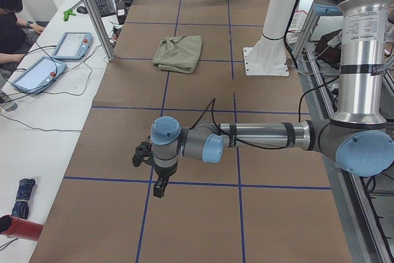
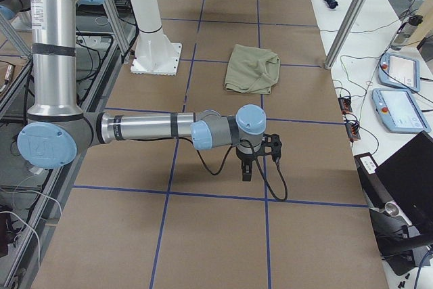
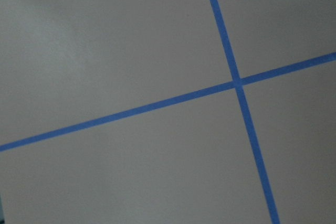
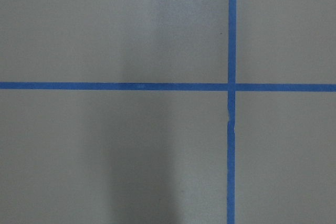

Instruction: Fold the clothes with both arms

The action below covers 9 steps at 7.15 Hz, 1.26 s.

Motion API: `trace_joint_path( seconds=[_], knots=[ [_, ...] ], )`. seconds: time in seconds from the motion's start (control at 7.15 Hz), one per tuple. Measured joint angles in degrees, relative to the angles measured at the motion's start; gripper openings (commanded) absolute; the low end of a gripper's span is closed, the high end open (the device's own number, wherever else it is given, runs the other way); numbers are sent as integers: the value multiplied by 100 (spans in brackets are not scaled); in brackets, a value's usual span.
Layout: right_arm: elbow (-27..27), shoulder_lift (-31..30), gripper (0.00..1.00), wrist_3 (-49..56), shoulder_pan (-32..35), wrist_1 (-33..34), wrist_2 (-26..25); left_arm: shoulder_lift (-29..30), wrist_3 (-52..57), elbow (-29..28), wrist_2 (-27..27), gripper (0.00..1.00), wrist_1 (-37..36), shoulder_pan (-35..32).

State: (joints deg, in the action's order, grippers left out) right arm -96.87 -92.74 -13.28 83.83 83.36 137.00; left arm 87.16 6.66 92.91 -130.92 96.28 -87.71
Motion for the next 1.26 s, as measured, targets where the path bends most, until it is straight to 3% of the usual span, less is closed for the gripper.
trace_joint_path(
  seconds=[0.7, 1.26],
  knots=[
    [-203, -269, 100, 253, 400, 466, 154, -46, 43, 239, -257, 100, -349, -10],
    [-439, -670, 100, 1192, 503, 596, -248, -45, 62, 495, -182, 100, -490, -87]
  ],
)
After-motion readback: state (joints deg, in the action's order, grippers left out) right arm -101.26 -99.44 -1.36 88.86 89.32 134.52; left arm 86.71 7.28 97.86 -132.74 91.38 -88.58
